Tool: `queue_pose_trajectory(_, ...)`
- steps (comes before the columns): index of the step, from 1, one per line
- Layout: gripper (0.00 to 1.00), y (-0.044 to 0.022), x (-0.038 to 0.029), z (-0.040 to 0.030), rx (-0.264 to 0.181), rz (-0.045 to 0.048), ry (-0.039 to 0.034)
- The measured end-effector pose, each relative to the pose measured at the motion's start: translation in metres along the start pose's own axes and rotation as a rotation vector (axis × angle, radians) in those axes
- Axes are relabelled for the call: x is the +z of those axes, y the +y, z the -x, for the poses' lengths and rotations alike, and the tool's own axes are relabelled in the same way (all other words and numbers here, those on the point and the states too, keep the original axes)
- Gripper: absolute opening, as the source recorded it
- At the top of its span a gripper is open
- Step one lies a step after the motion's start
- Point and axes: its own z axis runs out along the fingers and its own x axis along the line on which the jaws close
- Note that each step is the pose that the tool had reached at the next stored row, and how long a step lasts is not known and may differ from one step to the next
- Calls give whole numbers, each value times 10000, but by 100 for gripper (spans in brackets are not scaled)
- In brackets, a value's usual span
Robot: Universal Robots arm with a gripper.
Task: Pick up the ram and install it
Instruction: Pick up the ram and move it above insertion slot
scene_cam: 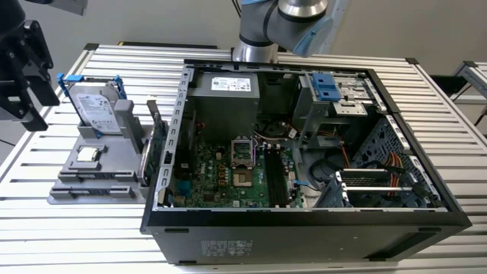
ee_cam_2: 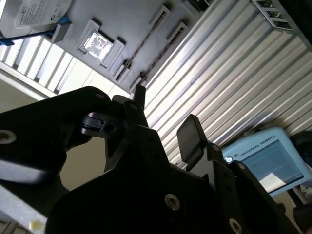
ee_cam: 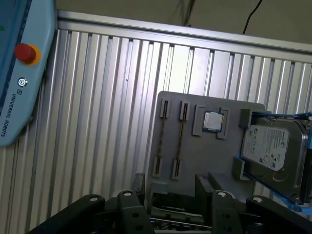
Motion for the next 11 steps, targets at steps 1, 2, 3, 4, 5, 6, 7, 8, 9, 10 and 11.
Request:
queue_pose_trajectory(1, 100, 1, 6, 0, 100, -4, -2)
queue_pose_trajectory(2, 100, 1, 12, 0, 185, -6, -4)
queue_pose_trajectory(3, 100, 2, 18, 1, 263, -7, -5)
queue_pose_trajectory(4, 100, 3, 25, 1, 340, -10, -7)
queue_pose_trajectory(5, 100, 5, 32, 1, 418, -15, -9)
queue_pose_trajectory(6, 100, 5, 38, 1, 478, -16, -9)
queue_pose_trajectory(7, 100, 5, 44, 1, 512, -20, -9)
queue_pose_trajectory(8, 100, 6, 52, 1, 533, -29, -9)
queue_pose_trajectory(9, 100, 7, 59, 2, 547, -39, -10)
queue_pose_trajectory(10, 100, 10, 64, 2, 568, -46, -9)
queue_pose_trajectory(11, 100, 13, 71, 3, 608, -54, -8)
